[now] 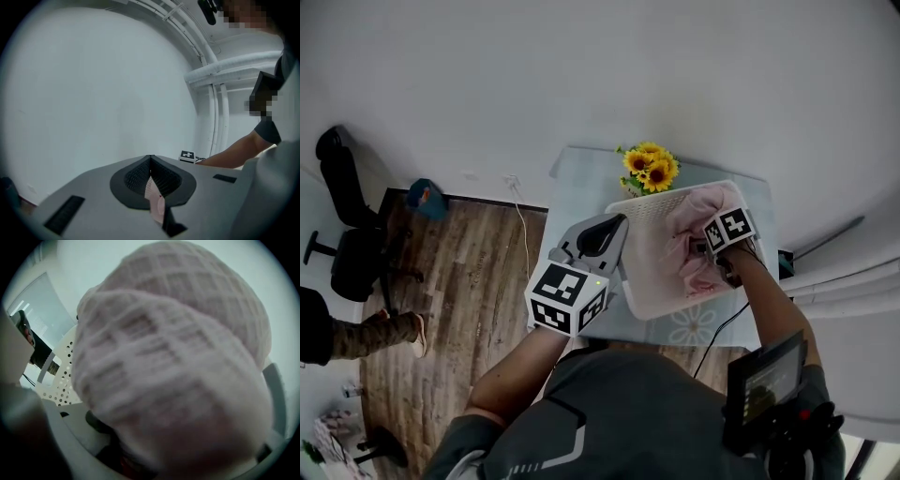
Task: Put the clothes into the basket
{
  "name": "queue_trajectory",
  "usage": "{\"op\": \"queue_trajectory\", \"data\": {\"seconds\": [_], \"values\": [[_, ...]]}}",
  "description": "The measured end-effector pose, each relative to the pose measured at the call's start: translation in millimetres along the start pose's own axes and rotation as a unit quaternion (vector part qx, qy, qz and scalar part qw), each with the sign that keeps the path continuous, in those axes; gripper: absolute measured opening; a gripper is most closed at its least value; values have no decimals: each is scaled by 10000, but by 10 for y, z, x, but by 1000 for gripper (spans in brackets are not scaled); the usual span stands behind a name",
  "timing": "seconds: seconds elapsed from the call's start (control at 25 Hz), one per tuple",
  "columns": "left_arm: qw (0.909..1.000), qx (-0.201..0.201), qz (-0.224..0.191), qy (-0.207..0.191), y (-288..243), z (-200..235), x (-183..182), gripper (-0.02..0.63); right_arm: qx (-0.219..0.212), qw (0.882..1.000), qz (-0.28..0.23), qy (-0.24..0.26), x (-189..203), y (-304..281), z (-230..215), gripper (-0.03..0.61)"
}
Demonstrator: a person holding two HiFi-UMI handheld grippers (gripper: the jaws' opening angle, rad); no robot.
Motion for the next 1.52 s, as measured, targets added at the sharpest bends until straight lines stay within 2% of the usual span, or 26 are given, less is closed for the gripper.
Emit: {"op": "queue_trajectory", "data": {"seconds": [0.52,0.96,1.52], "values": [[9994,-264,171,131,121,266,171,8,-87,9962,864,-51,249,-677,-116,365],[9989,-381,199,190,226,287,181,8,-72,9944,1059,21,351,-834,-81,365],[9980,-559,124,285,368,239,222,8,-93,9954,953,4,365,-888,-144,368]]}}
Point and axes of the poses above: the fingertips, and each gripper's own axes: y backward along the fingers, z to its left, x out of its underside, the point moved 5 cm from there along y, backward along the fingers, and after that the axes turned 8 degrees about y, right-handed, at the moved point
